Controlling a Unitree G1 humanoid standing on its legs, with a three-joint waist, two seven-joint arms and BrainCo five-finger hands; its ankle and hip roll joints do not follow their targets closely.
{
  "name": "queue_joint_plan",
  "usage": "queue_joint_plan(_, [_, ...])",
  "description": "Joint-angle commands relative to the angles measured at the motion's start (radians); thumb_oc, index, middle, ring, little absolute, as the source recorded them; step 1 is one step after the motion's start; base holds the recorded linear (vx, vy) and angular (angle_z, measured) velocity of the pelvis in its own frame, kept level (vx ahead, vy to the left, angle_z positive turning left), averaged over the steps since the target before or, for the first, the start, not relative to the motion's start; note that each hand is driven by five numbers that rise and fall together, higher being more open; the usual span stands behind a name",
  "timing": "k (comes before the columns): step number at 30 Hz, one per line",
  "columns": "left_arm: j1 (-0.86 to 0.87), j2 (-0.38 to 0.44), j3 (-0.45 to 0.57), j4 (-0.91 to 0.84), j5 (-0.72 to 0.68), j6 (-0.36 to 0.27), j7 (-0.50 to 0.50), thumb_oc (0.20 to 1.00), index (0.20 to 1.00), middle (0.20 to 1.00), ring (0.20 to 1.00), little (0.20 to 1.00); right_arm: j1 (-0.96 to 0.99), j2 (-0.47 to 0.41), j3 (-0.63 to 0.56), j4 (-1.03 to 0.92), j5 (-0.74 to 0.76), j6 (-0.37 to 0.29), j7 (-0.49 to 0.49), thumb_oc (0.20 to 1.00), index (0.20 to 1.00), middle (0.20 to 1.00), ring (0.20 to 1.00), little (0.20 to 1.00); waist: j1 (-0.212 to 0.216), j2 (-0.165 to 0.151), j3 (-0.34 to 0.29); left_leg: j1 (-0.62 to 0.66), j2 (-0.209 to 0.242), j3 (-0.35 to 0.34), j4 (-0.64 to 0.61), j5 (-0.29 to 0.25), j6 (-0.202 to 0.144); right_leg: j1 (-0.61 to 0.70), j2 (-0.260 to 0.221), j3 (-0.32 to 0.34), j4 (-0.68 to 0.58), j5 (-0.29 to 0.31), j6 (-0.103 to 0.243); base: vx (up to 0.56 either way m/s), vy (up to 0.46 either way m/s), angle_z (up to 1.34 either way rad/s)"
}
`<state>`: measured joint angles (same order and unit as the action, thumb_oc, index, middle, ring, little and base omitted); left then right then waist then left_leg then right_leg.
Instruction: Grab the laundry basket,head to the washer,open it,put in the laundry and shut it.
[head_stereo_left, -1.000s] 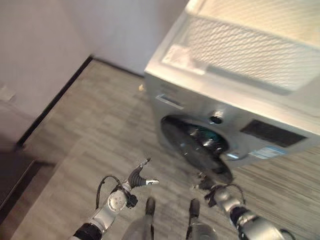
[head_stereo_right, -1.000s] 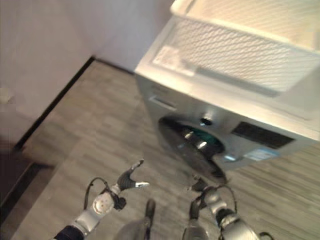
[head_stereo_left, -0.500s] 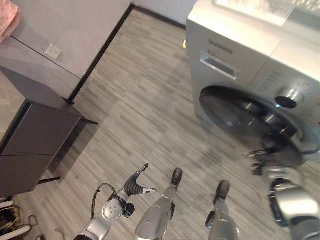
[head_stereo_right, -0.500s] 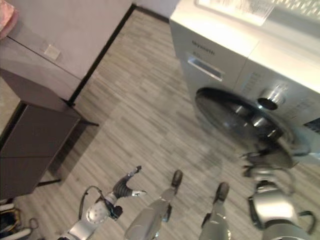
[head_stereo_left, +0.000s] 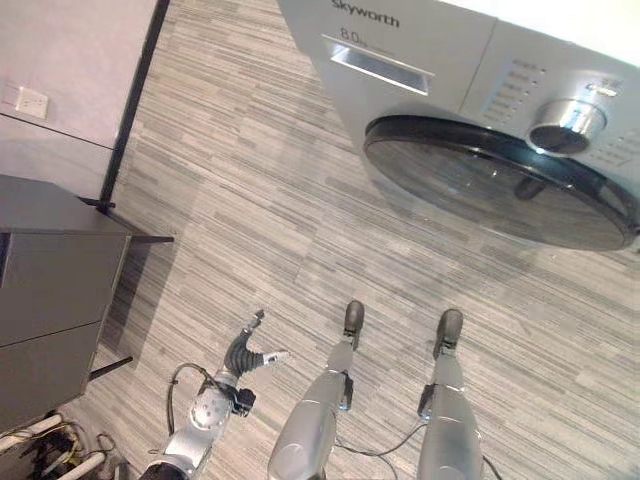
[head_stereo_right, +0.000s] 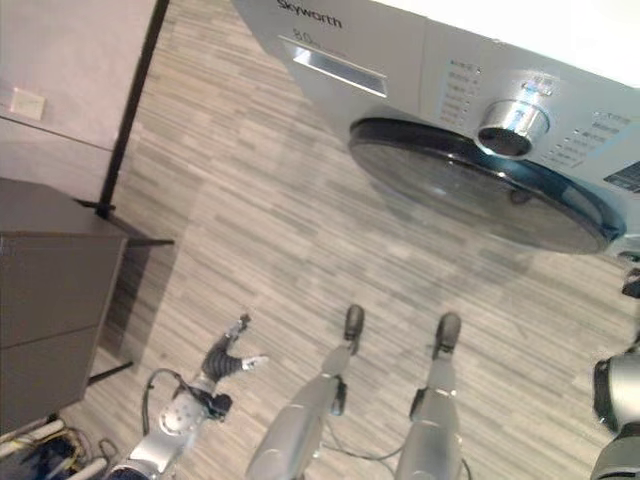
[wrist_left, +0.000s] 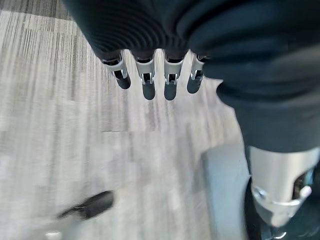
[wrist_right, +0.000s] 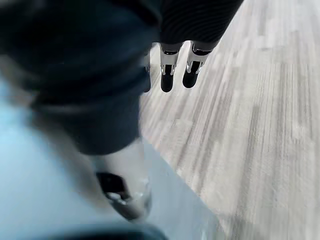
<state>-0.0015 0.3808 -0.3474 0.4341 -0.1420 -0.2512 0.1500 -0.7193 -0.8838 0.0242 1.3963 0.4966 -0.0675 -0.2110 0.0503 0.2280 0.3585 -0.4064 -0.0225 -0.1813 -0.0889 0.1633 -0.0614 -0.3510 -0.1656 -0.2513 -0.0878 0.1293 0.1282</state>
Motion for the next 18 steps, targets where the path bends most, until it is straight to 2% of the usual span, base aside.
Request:
queue_joint_plan(1, [0.034, 0.024, -0.033, 0.015, -0.012, -0.018, -0.015, 1.000, 1.000, 1.000, 1.000, 1.000, 0.080, 0.089, 0.031, 0.022, -0.042, -0.040, -0.003, 1.000, 1.000, 1.000, 1.000, 1.000, 0.028, -0.100, -0.108, 0.206, -0.005, 0.047, 0.022, -0.214, -0.005, -0.015, 0.008, 0.036, 0.001, -0.067, 0.001, 0.18, -0.070, 0.25])
queue_joint_plan(2, [0.043, 0.025, -0.026, 0.037, -0.012, -0.007, -0.040, 1.000, 1.000, 1.000, 1.000, 1.000, 0.189, 0.188, 0.020, 0.053, -0.098, -0.014, 0.009, 1.000, 1.000, 1.000, 1.000, 1.000, 0.017, -0.109, -0.125, 0.240, 0.008, 0.057, 0.052, -0.246, 0.000, 0.036, 0.018, 0.034, 0.001, -0.085, -0.006, 0.18, -0.071, 0.18])
queue_joint_plan(3, [0.043, 0.026, -0.026, 0.037, -0.012, -0.008, -0.040, 1.000, 1.000, 1.000, 1.000, 1.000, 0.191, 0.190, 0.018, 0.051, -0.098, -0.014, 0.008, 1.000, 1.000, 1.000, 1.000, 1.000, 0.016, -0.112, -0.126, 0.237, 0.004, 0.056, 0.053, -0.243, 0.000, 0.034, 0.015, 0.034, 0.001, -0.082, -0.006, 0.15, -0.081, 0.17])
queue_joint_plan(4, [0.051, 0.026, -0.017, 0.042, -0.011, -0.003, -0.052, 1.000, 1.000, 1.000, 1.000, 1.000, 0.258, 0.248, 0.005, 0.052, -0.111, -0.009, 0.016, 1.000, 1.000, 1.000, 1.000, 1.000, 0.006, -0.120, -0.138, 0.259, 0.015, 0.064, 0.067, -0.259, 0.000, 0.061, 0.025, 0.037, 0.001, -0.094, -0.010, 0.04, -0.030, 0.23])
queue_joint_plan(5, [0.052, 0.028, -0.018, 0.041, -0.011, -0.002, -0.052, 1.000, 1.000, 1.000, 1.000, 1.000, 0.261, 0.250, 0.003, 0.050, -0.111, -0.009, 0.015, 1.000, 1.000, 1.000, 1.000, 1.000, 0.006, -0.124, -0.138, 0.257, 0.012, 0.064, 0.067, -0.255, 0.001, 0.059, 0.022, 0.037, 0.001, -0.091, -0.009, 0.21, -0.114, 0.19])
queue_joint_plan(6, [0.074, 0.017, 0.029, 0.093, -0.016, 0.011, -0.071, 1.000, 1.000, 1.000, 1.000, 1.000, 0.436, 0.388, -0.005, 0.063, -0.175, 0.016, 0.057, 1.000, 1.000, 1.000, 1.000, 1.000, -0.015, -0.145, -0.172, 0.311, 0.036, 0.073, 0.116, -0.269, -0.007, 0.120, 0.054, 0.048, 0.001, -0.119, -0.024, 0.14, -0.073, -0.02])
queue_joint_plan(7, [0.074, 0.019, 0.029, 0.093, -0.016, 0.011, -0.071, 1.000, 1.000, 1.000, 1.000, 1.000, 0.437, 0.389, -0.005, 0.062, -0.176, 0.016, 0.056, 1.000, 1.000, 1.000, 1.000, 1.000, -0.016, -0.148, -0.173, 0.308, 0.033, 0.073, 0.115, -0.264, -0.006, 0.117, 0.050, 0.048, 0.001, -0.117, -0.023, 0.22, -0.140, -0.12])
queue_joint_plan(8, [0.089, 0.014, 0.074, 0.133, -0.016, 0.015, -0.076, 1.000, 1.000, 1.000, 1.000, 1.000, 0.534, 0.457, -0.009, 0.073, -0.203, 0.023, 0.086, 1.000, 1.000, 1.000, 1.000, 1.000, -0.029, -0.166, -0.191, 0.327, 0.046, 0.078, 0.183, -0.245, -0.017, 0.154, 0.078, 0.062, 0.001, -0.135, -0.037, 0.06, -0.061, -0.17])
queue_joint_plan(9, [0.091, 0.015, 0.074, 0.133, -0.016, 0.015, -0.076, 1.000, 1.000, 1.000, 1.000, 1.000, 0.536, 0.458, -0.009, 0.071, -0.203, 0.023, 0.086, 1.000, 1.000, 1.000, 1.000, 1.000, -0.028, -0.167, -0.191, 0.327, 0.046, 0.078, 0.185, -0.247, -0.017, 0.155, 0.078, 0.063, 0.001, -0.135, -0.037, 0.08, -0.102, -0.14])
queue_joint_plan(10, [0.090, 0.007, 0.105, 0.168, -0.019, 0.015, -0.072, 1.000, 1.000, 1.000, 1.000, 1.000, 0.586, 0.494, -0.011, 0.081, -0.221, 0.028, 0.100, 1.000, 1.000, 1.000, 1.000, 1.000, -0.035, -0.180, -0.196, 0.330, 0.050, 0.082, 0.247, -0.222, -0.026, 0.180, 0.093, 0.073, 0.001, -0.143, -0.045, 0.04, -0.107, -0.26])
queue_joint_plan(11, [0.089, 0.001, 0.144, 0.225, -0.026, 0.021, -0.066, 1.000, 1.000, 1.000, 1.000, 1.000, 0.656, 0.543, 0.004, 0.092, -0.259, 0.040, 0.118, 1.000, 1.000, 1.000, 1.000, 1.000, -0.037, -0.210, -0.202, 0.308, 0.048, 0.088, 0.378, -0.178, -0.030, 0.220, 0.103, 0.082, 0.001, -0.149, -0.059, 0.05, -0.155, -0.32])
queue_joint_plan(12, [0.090, 0.002, 0.166, 0.252, -0.026, 0.016, -0.060, 1.000, 1.000, 1.000, 1.000, 1.000, 0.687, 0.571, 0.027, 0.095, -0.290, 0.046, 0.131, 1.000, 1.000, 1.000, 1.000, 1.000, -0.036, -0.228, -0.203, 0.287, 0.046, 0.080, 0.464, -0.151, -0.029, 0.242, 0.108, 0.090, 0.001, -0.149, -0.069, 0.04, -0.116, -0.35])
queue_joint_plan(13, [0.091, 0.003, 0.166, 0.252, -0.026, 0.015, -0.060, 1.000, 1.000, 1.000, 1.000, 1.000, 0.688, 0.572, 0.028, 0.094, -0.291, 0.046, 0.130, 1.000, 1.000, 1.000, 1.000, 1.000, -0.037, -0.228, -0.203, 0.284, 0.047, 0.078, 0.470, -0.154, -0.029, 0.242, 0.109, 0.089, 0.001, -0.149, -0.069, 0.03, -0.098, -0.32])
queue_joint_plan(14, [0.081, -0.010, 0.198, 0.321, -0.044, 0.012, -0.048, 1.000, 1.000, 1.000, 1.000, 1.000, 0.734, 0.609, 0.056, 0.074, -0.313, 0.046, 0.147, 1.000, 1.000, 1.000, 1.000, 1.000, -0.038, -0.253, -0.212, 0.254, 0.051, 0.069, 0.566, -0.119, -0.014, 0.274, 0.117, 0.112, 0.001, -0.153, -0.079, 0.02, -0.048, -0.25])
queue_joint_plan(15, [0.081, -0.010, 0.198, 0.322, -0.044, 0.011, -0.048, 1.000, 1.000, 1.000, 1.000, 1.000, 0.735, 0.609, 0.056, 0.073, -0.313, 0.046, 0.147, 1.000, 1.000, 1.000, 1.000, 1.000, -0.037, -0.252, -0.211, 0.254, 0.051, 0.069, 0.568, -0.120, -0.014, 0.274, 0.118, 0.112, 0.001, -0.154, -0.079, 0.04, -0.045, -0.27])
queue_joint_plan(16, [0.073, -0.018, 0.230, 0.374, -0.067, 0.002, -0.027, 1.000, 1.000, 1.000, 1.000, 1.000, 0.757, 0.631, 0.079, 0.055, -0.326, 0.037, 0.150, 1.000, 1.000, 1.000, 1.000, 1.000, -0.047, -0.266, -0.225, 0.240, 0.088, 0.077, 0.553, -0.102, -0.002, 0.292, 0.117, 0.133, 0.001, -0.153, -0.079, 0.01, 0.004, -0.22])
queue_joint_plan(17, [0.073, -0.018, 0.230, 0.374, -0.067, 0.002, -0.027, 1.000, 1.000, 1.000, 1.000, 1.000, 0.757, 0.631, 0.080, 0.055, -0.326, 0.038, 0.150, 1.000, 1.000, 1.000, 1.000, 1.000, -0.046, -0.266, -0.224, 0.243, 0.088, 0.078, 0.551, -0.102, -0.002, 0.294, 0.117, 0.134, 0.001, -0.154, -0.079, 0.09, 0.061, -0.35])
queue_joint_plan(18, [0.069, -0.024, 0.249, 0.426, -0.088, -0.004, -0.012, 1.000, 1.000, 1.000, 1.000, 1.000, 0.763, 0.640, 0.101, 0.034, -0.347, 0.030, 0.144, 1.000, 1.000, 1.000, 1.000, 1.000, -0.052, -0.283, -0.247, 0.263, 0.128, 0.095, 0.447, -0.118, 0.002, 0.306, 0.107, 0.150, 0.001, -0.150, -0.073, 0.08, 0.055, -0.41])
